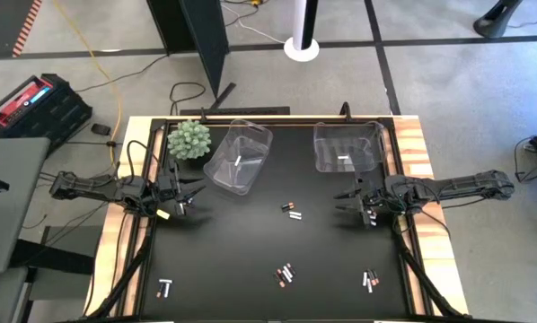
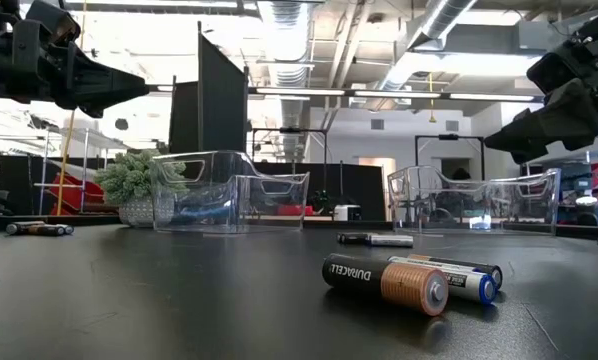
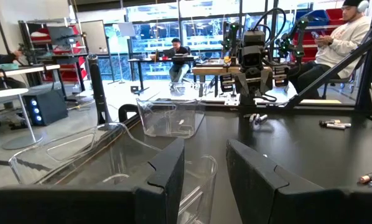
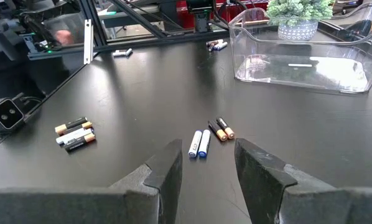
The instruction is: Sort batteries
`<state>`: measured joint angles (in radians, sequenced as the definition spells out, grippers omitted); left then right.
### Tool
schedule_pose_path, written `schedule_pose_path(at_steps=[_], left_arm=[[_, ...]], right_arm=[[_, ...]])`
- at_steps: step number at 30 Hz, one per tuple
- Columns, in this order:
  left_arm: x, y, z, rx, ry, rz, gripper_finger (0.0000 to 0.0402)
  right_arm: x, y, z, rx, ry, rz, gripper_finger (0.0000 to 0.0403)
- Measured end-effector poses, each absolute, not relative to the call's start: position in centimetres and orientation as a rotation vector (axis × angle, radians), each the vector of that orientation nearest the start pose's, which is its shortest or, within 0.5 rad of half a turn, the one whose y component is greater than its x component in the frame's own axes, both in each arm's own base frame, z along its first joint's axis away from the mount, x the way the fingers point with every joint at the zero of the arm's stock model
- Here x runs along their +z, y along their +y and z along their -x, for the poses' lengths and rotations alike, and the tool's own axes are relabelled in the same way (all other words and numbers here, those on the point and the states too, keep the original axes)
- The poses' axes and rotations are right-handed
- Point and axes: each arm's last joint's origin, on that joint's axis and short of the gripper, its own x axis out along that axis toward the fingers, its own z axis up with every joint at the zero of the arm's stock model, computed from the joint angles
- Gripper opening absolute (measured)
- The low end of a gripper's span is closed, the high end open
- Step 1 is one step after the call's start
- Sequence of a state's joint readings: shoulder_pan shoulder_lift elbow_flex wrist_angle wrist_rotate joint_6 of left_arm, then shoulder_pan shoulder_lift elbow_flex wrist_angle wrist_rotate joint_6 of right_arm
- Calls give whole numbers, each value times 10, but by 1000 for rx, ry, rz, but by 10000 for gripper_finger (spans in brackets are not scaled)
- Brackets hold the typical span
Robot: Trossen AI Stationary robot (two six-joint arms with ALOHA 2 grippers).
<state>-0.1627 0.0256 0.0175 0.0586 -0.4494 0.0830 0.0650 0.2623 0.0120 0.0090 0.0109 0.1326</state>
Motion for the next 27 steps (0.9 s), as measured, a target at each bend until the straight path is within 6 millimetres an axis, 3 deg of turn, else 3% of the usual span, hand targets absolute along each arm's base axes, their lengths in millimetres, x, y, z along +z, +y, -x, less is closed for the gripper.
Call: schedule_pose_path(at_steps=[24,27], left_arm=[[173,-3,-96,288,-37,-66,115],[173,-4,-96,261,-60,90,115]], right_arm=[[146,7,-111,38,244,-123,166],[146,7,-111,38,244,-123,166]])
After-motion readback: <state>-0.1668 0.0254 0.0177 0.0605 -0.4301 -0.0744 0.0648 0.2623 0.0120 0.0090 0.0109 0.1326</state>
